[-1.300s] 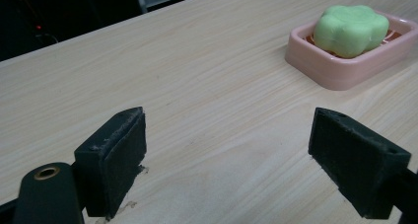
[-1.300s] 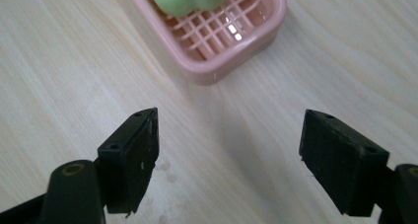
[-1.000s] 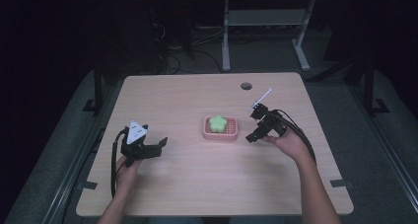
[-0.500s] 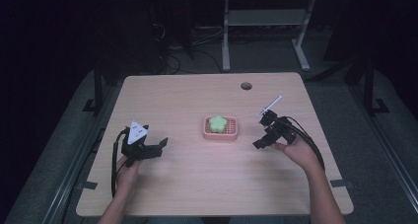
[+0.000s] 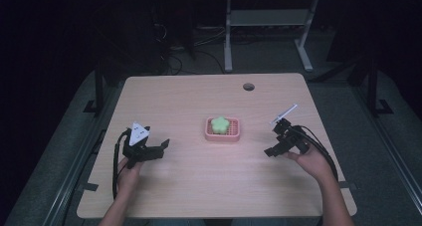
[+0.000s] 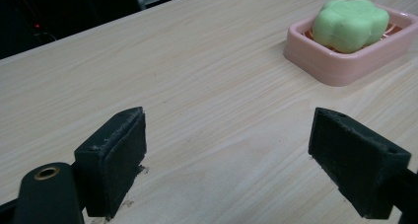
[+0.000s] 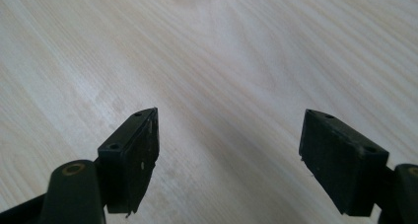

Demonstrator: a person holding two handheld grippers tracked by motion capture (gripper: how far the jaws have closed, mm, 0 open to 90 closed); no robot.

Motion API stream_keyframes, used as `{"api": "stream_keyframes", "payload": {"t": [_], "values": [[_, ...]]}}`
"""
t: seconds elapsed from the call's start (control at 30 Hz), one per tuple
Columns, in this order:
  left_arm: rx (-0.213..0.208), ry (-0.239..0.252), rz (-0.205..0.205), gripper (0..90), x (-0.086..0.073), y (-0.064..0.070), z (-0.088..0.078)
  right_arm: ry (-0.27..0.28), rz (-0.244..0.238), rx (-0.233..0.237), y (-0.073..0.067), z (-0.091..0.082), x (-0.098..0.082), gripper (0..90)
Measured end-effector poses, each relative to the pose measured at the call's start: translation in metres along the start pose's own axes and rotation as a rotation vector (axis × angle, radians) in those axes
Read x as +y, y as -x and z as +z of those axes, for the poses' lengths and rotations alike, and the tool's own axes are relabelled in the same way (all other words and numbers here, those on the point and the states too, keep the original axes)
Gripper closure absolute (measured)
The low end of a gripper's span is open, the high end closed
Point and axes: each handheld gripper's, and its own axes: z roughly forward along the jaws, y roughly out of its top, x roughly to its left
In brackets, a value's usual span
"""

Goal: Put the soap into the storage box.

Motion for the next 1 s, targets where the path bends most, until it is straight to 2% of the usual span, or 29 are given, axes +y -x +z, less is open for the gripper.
{"api": "stream_keyframes", "payload": {"t": [0.27,0.77,1.0], "values": [[0.002,0.002,0.004,14.3,-0.001,0.0,0.001,0.027,0.016,0.002,0.002,-0.002,-0.019,22.8],[0.001,-0.002,0.011,14.3,-0.001,0.003,0.002,0.075,0.081,0.0,0.007,-0.011,-0.062,22.9],[0.004,-0.004,0.012,14.3,-0.001,0.003,0.002,0.094,0.106,0.009,0.007,-0.014,-0.075,22.9]]}}
